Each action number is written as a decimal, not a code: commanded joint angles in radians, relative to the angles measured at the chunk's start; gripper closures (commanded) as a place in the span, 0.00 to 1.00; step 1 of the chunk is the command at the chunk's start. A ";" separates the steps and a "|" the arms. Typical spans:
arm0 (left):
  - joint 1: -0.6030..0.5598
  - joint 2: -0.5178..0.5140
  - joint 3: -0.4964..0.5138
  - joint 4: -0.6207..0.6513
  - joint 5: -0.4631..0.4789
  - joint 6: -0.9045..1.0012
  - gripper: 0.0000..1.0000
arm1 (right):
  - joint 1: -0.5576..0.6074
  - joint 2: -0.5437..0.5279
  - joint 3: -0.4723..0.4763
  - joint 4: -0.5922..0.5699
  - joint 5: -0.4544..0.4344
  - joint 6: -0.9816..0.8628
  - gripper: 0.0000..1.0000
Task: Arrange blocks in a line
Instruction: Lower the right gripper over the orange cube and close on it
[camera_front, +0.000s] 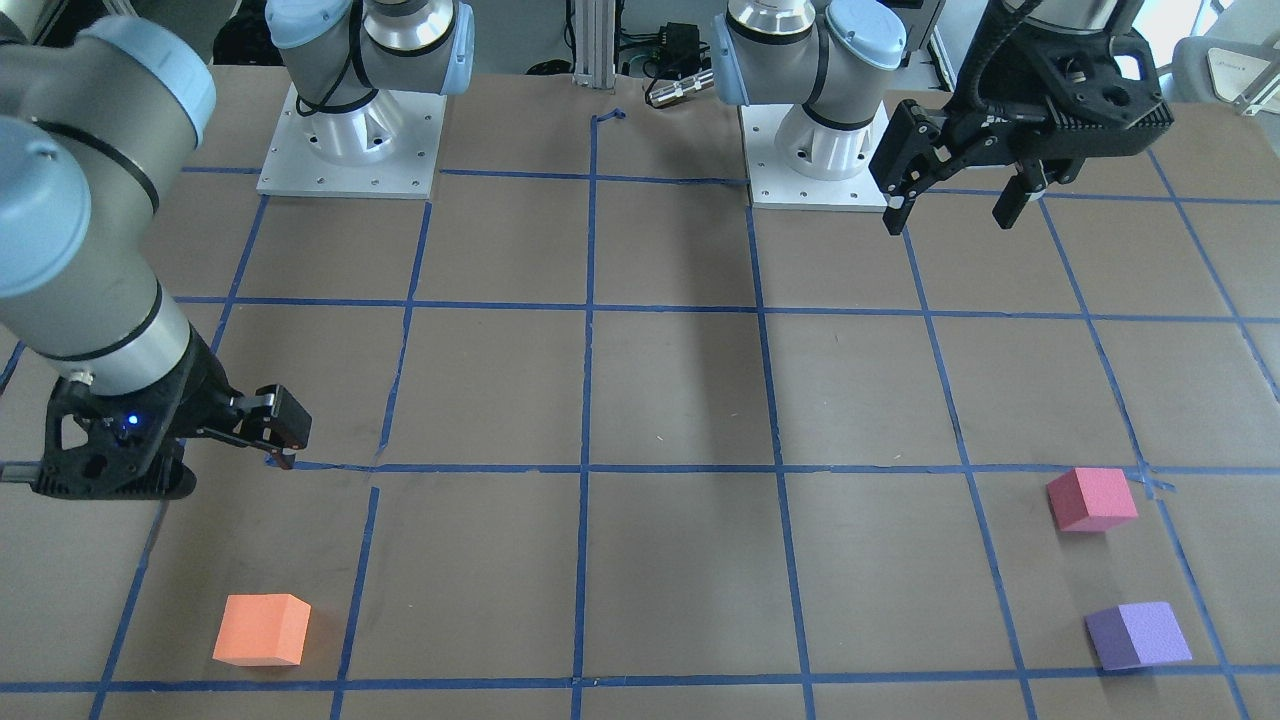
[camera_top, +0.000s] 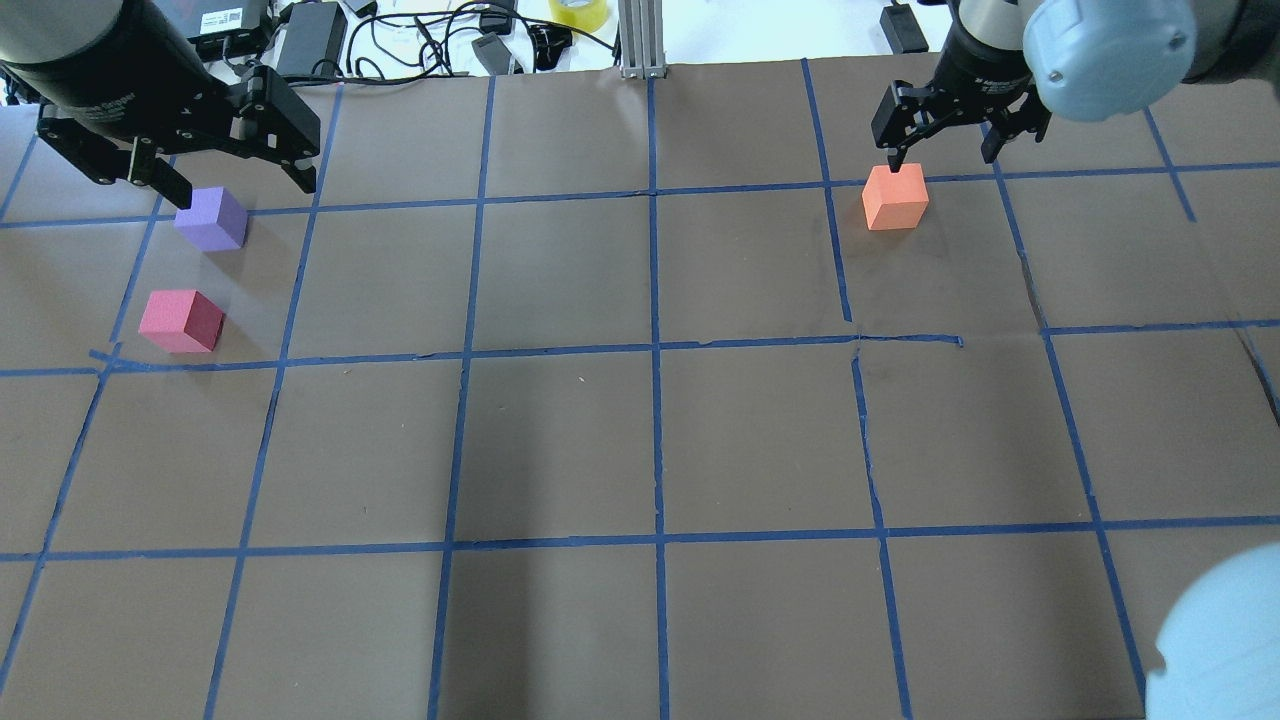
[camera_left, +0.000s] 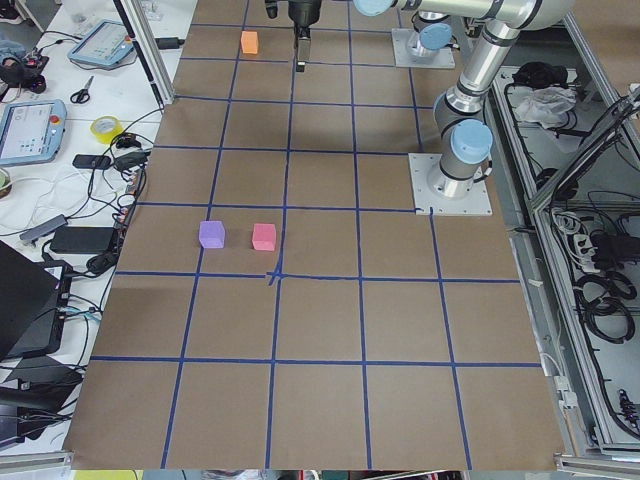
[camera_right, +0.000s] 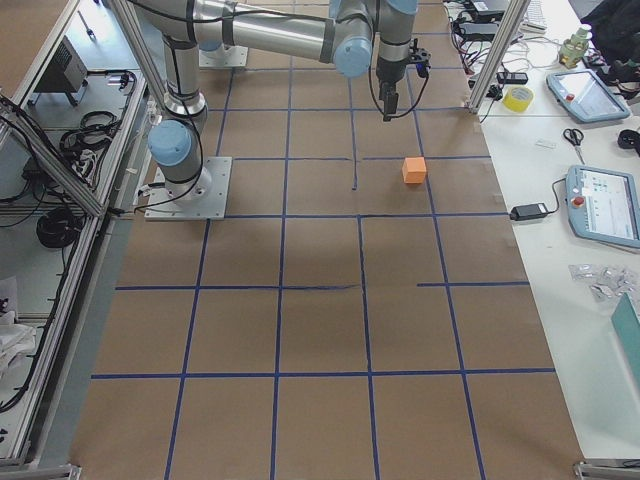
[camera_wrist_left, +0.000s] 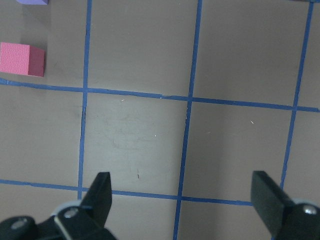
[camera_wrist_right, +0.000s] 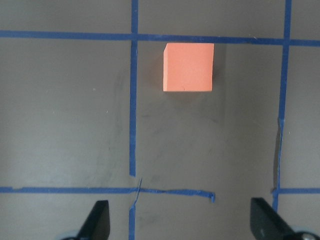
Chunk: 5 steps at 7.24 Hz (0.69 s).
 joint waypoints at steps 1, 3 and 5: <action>0.000 0.000 0.000 0.000 0.000 0.000 0.00 | -0.011 0.093 0.000 -0.098 0.002 -0.005 0.00; 0.000 0.000 0.000 0.000 0.000 0.000 0.00 | -0.012 0.165 0.000 -0.227 -0.001 -0.008 0.00; 0.000 0.000 0.000 0.000 0.000 -0.002 0.00 | -0.014 0.227 0.000 -0.297 -0.001 -0.004 0.00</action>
